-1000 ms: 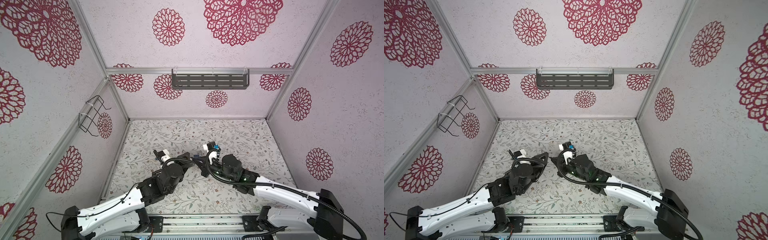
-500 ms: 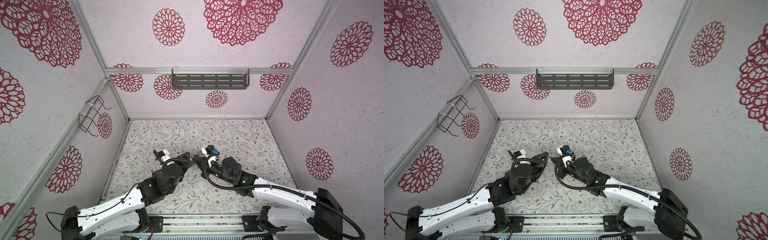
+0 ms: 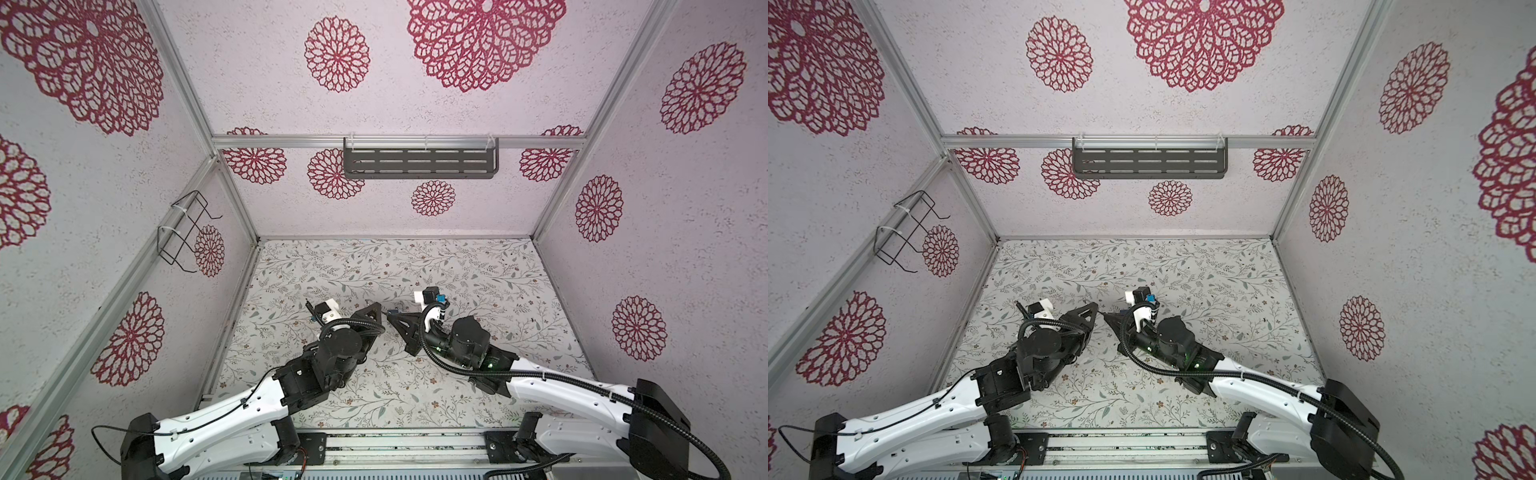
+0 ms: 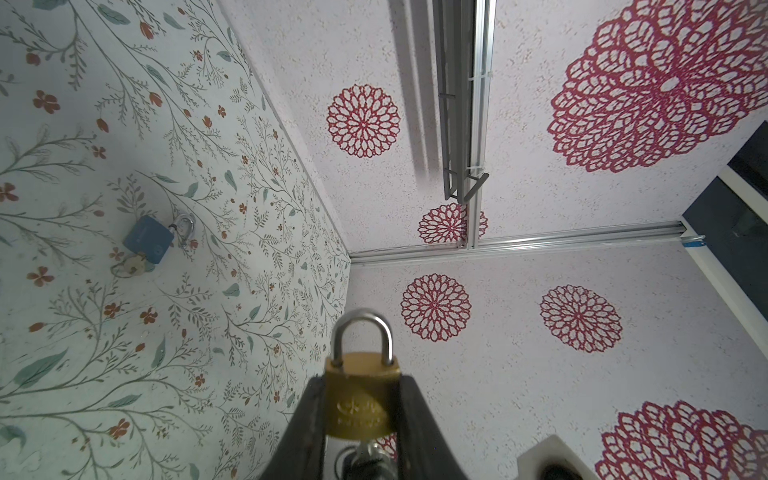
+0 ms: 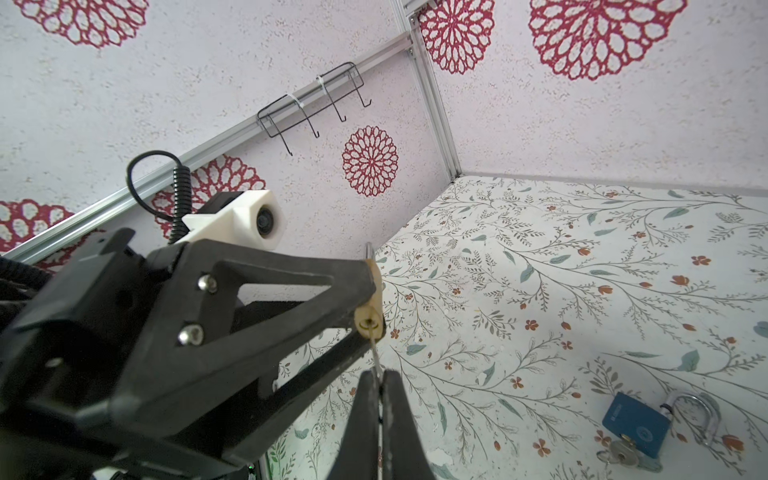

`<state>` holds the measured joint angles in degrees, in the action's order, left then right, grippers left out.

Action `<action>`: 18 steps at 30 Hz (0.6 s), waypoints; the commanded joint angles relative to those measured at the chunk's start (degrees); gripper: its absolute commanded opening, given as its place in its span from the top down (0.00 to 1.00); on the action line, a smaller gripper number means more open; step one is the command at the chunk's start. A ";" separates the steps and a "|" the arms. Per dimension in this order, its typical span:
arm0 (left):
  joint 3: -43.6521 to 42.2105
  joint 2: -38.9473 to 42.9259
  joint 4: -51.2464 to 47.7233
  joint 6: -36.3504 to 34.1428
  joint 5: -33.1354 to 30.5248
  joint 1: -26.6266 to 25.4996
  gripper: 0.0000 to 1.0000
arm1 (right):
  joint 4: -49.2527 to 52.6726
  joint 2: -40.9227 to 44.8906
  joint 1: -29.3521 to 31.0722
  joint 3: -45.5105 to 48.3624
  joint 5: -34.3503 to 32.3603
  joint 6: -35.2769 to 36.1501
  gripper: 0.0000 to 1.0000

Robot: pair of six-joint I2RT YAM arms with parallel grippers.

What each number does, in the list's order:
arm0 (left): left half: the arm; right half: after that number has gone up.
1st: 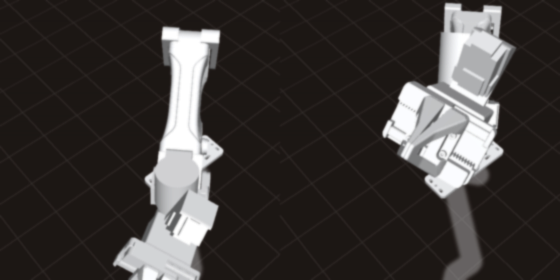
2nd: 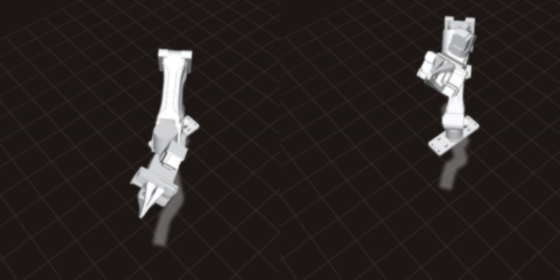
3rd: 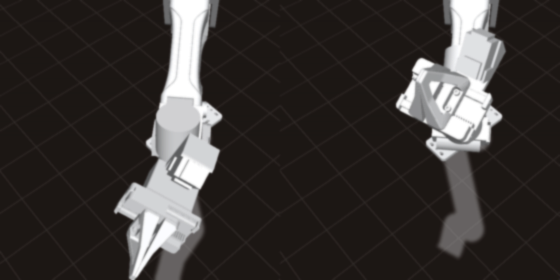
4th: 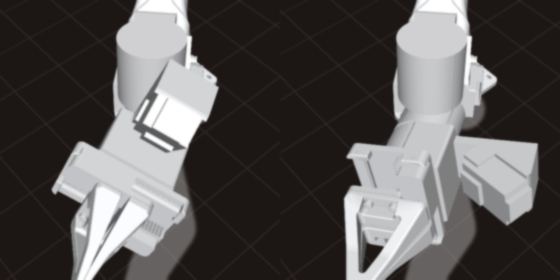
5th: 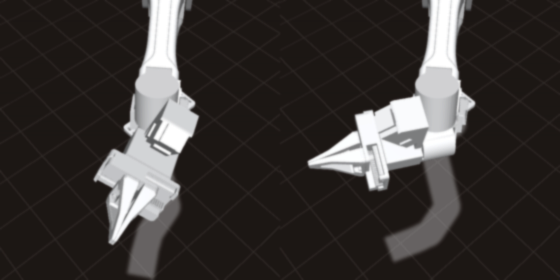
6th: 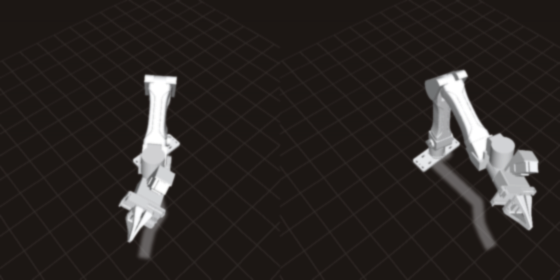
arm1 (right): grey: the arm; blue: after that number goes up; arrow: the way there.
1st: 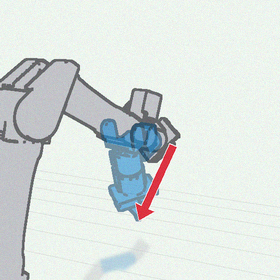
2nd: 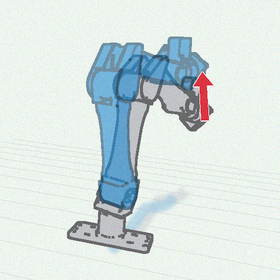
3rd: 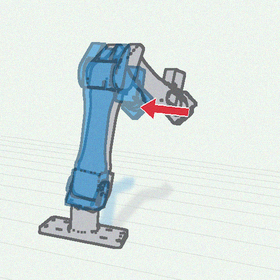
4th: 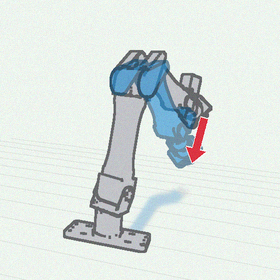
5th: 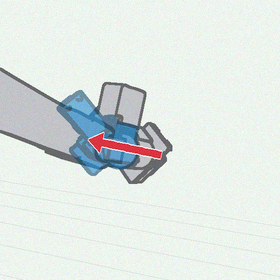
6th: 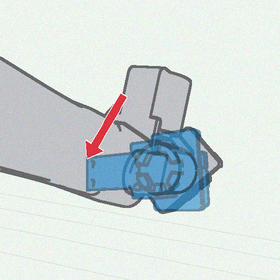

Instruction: Unlock with the key

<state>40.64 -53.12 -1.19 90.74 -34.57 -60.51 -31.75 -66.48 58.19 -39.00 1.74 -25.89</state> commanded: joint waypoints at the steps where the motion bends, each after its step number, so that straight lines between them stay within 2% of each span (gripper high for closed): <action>1: -0.27 1.06 0.08 -0.78 4.82 -1.93 1.00 | -1.29 2.54 0.58 -2.03 -1.78 3.30 1.00; 4: 0.23 1.27 -0.52 -1.33 5.10 -1.96 1.00 | -1.00 3.07 0.79 -1.39 -3.78 5.42 1.00; 7: 0.12 0.84 1.77 -2.09 5.69 -1.92 1.00 | -2.25 1.66 1.21 -1.77 -1.32 5.05 1.00; 12: 0.49 -0.04 2.69 -3.07 6.40 -1.93 1.00 | -11.10 0.73 -0.52 0.27 5.91 -6.05 1.00; 15: 0.73 -0.42 2.15 -2.86 6.62 -2.05 1.00 | -8.05 0.55 -0.46 -1.65 5.14 -6.70 1.00; 18: 0.93 -0.67 2.24 -2.92 7.10 -2.00 1.00 | -3.03 0.44 1.23 -3.10 -0.63 -1.13 1.00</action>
<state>40.66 -52.97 -0.32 88.53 -34.13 -60.84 -32.95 -65.89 57.89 -38.37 2.66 -29.02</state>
